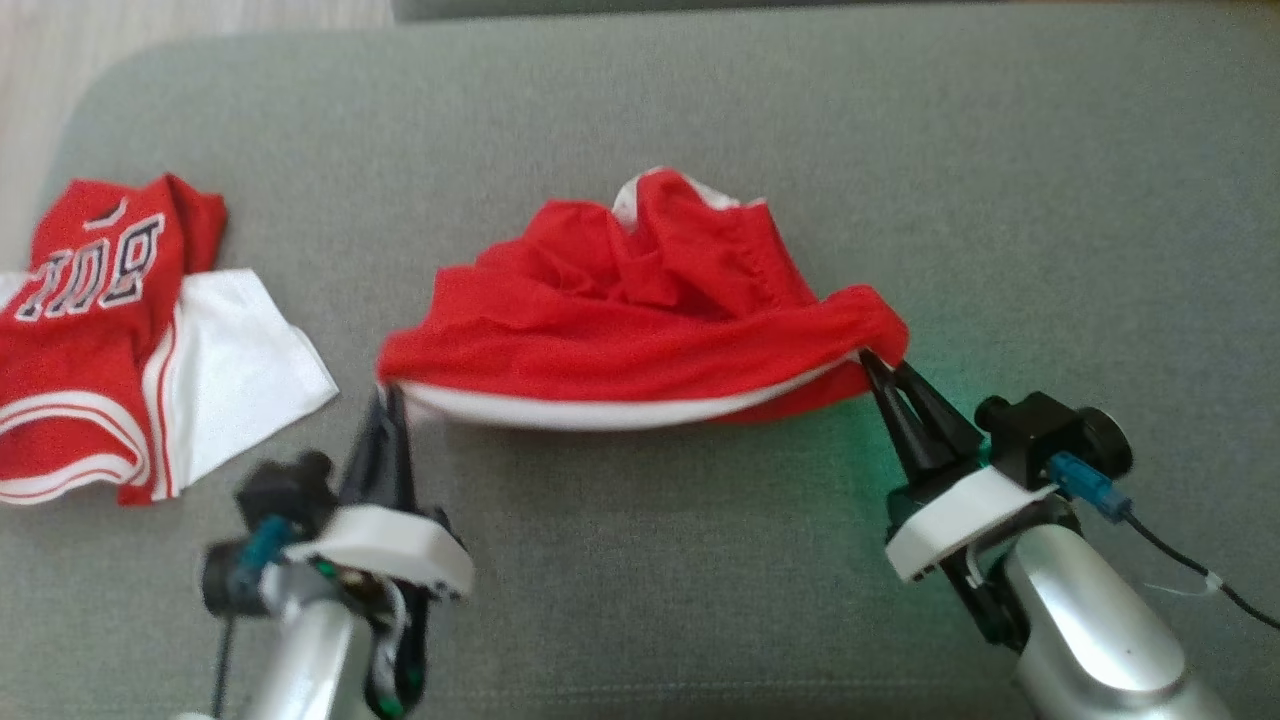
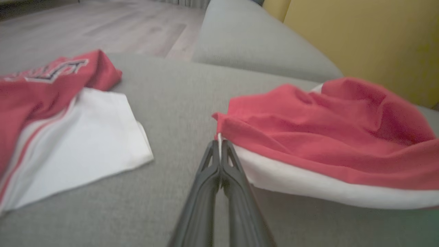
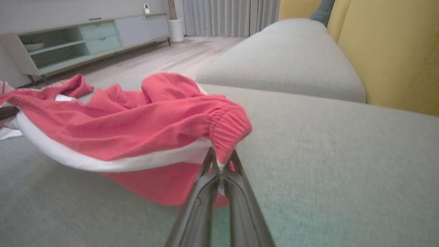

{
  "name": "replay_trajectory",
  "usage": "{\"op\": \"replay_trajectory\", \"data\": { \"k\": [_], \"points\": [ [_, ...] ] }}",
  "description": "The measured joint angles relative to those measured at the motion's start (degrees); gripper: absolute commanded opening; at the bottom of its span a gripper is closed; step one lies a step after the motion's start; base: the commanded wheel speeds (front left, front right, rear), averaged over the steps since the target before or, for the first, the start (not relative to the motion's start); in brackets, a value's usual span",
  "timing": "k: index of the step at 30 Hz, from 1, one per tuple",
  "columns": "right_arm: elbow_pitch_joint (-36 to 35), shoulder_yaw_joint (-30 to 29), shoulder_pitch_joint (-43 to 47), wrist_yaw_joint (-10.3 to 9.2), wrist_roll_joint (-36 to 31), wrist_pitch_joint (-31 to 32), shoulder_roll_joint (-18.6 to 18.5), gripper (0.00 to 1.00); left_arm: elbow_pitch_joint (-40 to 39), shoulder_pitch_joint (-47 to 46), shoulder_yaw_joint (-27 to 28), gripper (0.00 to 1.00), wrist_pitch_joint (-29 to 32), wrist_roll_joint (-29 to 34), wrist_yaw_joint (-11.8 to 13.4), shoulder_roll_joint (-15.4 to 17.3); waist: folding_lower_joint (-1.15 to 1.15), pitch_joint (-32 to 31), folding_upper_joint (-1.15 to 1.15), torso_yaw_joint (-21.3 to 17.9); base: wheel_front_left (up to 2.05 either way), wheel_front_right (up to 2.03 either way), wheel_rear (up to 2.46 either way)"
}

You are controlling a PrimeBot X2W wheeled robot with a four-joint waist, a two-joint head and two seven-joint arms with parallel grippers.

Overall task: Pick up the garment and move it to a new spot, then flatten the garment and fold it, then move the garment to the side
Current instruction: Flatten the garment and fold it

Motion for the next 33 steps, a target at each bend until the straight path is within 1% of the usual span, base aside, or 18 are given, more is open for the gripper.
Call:
{"op": "replay_trajectory", "data": {
  "k": [4,6,8,11,13,15,17,19,21,22,24,26,27,30,33],
  "points": [
    [-5.25,4.28,-0.41,0.00,3.52,0.00,-1.35,0.00,-5.25,-1.61,3.55,0.00,-0.01,3.72,-2.27,0.26,0.00,-3.34,0.00,-0.06,0.00,0.00,0.00],
    [-7.42,5.65,-1.33,0.00,6.83,0.00,-2.55,0.00,-8.05,-2.87,4.85,0.00,-0.01,5.50,-3.53,1.25,0.00,-5.07,0.00,-0.11,0.00,0.00,0.00],
    [-9.92,6.80,-3.14,0.00,9.84,0.66,-4.48,0.00,-10.46,-4.54,5.84,0.00,-0.02,6.72,-4.77,2.91,0.00,-6.73,0.00,-0.16,0.00,0.00,0.00],
    [-15.56,6.84,-6.80,0.00,15.64,4.16,-6.45,0.00,-13.77,-7.53,6.54,0.00,-0.02,8.39,-6.41,5.73,0.00,-8.47,0.00,-0.16,0.00,0.00,0.00],
    [-19.38,6.57,-9.78,0.00,18.84,7.17,-7.69,0.00,-15.22,-10.77,6.56,0.00,0.53,9.18,-7.09,7.38,0.00,-8.50,0.00,0.14,0.00,0.00,0.00],
    [-21.71,5.43,-12.88,0.00,21.11,9.95,-8.69,0.00,-16.25,-15.24,6.59,0.00,2.70,9.76,-7.45,8.58,0.00,-7.71,0.00,0.46,0.00,0.00,0.00],
    [-21.99,4.42,-16.35,0.00,21.99,12.73,-9.33,0.00,-16.03,-20.48,6.66,0.00,5.42,9.76,-7.92,9.07,0.00,-6.57,0.00,0.84,0.00,0.00,0.00],
    [-21.04,3.52,-20.13,0.00,22.73,15.40,-9.32,0.00,-14.84,-25.72,6.55,0.00,7.83,9.83,-7.94,9.14,0.00,-4.95,0.00,1.12,0.00,0.00,0.00],
    [-18.14,3.19,-24.69,0.00,23.21,17.28,-8.82,0.00,-12.48,-30.67,6.06,0.00,8.99,10.35,-8.13,9.00,0.00,-2.94,0.00,1.36,0.00,0.00,0.00],
    [-16.36,3.48,-27.32,0.00,22.83,17.62,-8.72,0.00,-10.73,-33.15,5.52,0.00,9.88,10.87,-8.15,8.99,0.00,-1.83,0.00,1.46,0.00,0.00,0.00],
    [-11.88,3.79,-33.50,0.00,20.65,16.88,-8.28,0.00,-6.94,-38.36,4.91,0.00,9.21,11.67,-7.73,8.16,0.00,0.67,0.00,1.62,0.00,0.00,0.00],
    [-6.37,3.68,-39.91,0.00,17.52,13.69,-7.20,0.00,-2.87,-43.62,4.94,0.00,6.62,12.30,-6.45,7.00,0.00,3.11,0.00,1.75,0.00,0.00,0.00],
    [-6.37,3.68,-39.91,0.00,17.52,13.69,-7.20,0.00,-2.87,-43.62,4.94,0.00,6.62,12.30,-6.45,7.00,0.00,3.11,0.00,1.75,0.00,0.00,0.00],
    [2.33,1.68,-47.84,0.00,13.24,7.22,-4.76,0.00,1.67,-50.67,5.05,0.00,2.00,13.23,-4.91,6.04,0.01,6.33,0.00,1.86,0.00,0.00,0.00],
    [9.03,0.14,-52.70,0.00,9.98,2.48,-3.67,0.00,3.68,-55.60,5.09,0.00,0.36,13.54,-4.20,4.94,0.01,8.51,0.00,2.02,0.00,0.00,0.00]
  ]
}}
